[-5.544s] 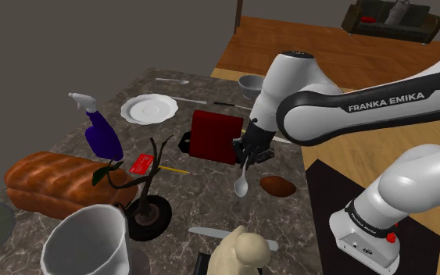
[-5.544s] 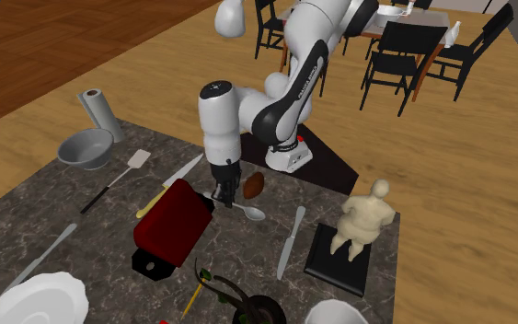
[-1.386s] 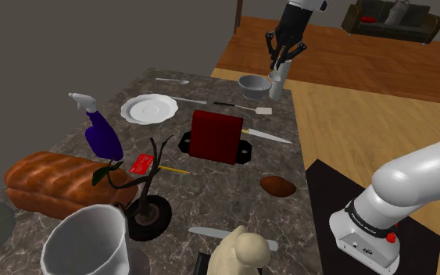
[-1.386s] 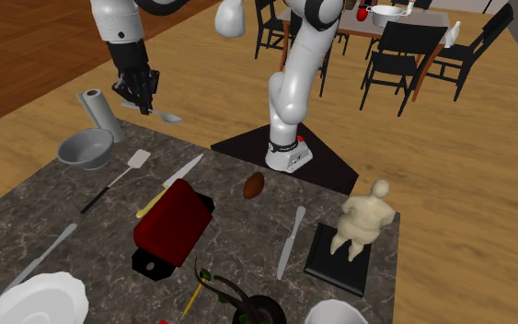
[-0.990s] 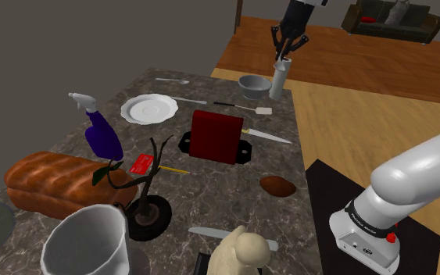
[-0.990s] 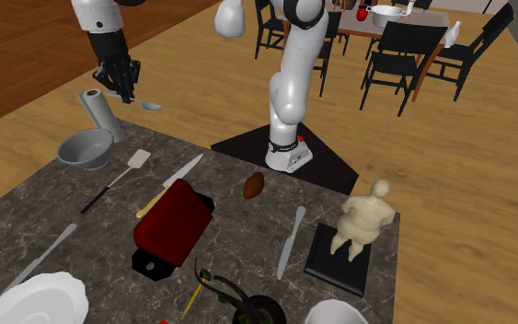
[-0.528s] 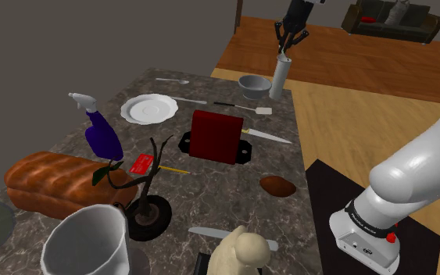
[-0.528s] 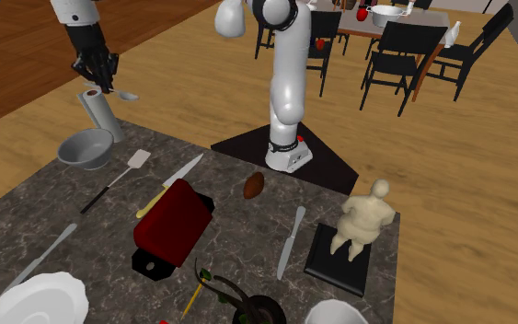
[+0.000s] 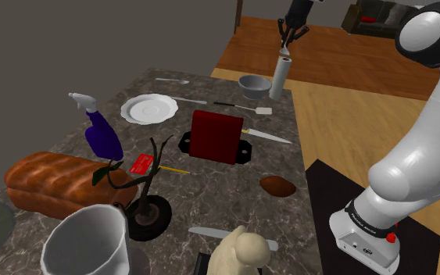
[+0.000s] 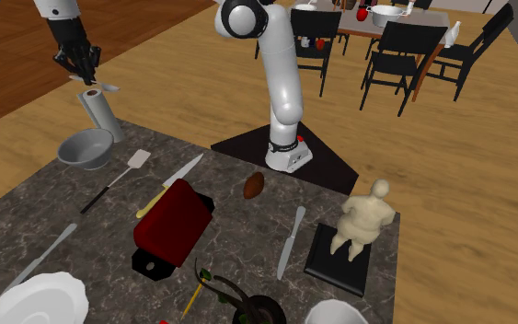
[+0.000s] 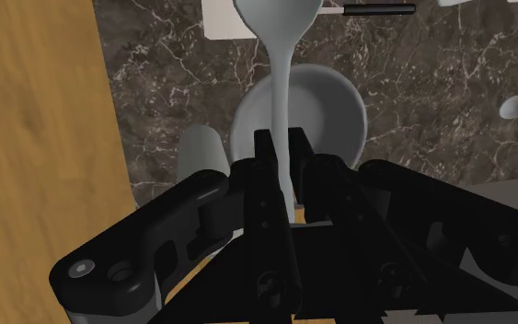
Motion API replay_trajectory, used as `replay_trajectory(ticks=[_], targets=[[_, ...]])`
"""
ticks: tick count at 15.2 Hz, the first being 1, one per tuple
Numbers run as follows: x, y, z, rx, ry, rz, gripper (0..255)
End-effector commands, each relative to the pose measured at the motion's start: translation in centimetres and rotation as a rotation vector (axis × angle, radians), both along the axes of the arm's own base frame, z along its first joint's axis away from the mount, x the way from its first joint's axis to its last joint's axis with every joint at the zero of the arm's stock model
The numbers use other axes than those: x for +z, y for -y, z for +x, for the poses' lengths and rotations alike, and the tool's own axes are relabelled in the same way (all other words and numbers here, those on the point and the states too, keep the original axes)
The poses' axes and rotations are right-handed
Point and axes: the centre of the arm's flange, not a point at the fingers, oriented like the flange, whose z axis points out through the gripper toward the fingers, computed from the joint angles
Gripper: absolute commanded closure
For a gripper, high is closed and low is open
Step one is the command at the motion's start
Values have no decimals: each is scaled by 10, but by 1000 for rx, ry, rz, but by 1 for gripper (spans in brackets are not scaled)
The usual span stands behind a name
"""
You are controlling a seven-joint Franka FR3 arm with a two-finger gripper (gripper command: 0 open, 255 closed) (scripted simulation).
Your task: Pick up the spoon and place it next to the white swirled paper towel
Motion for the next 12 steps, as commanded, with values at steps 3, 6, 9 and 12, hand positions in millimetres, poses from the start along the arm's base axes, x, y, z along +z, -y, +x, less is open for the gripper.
replay_trajectory(ticks=[3, 6, 9, 12], targets=[[-18, 3, 2, 1, 0, 0, 255], [-34, 3, 2, 1, 0, 0, 255], [-50, 3, 2, 1, 0, 0, 255], [-66, 3, 2, 1, 0, 0, 255]])
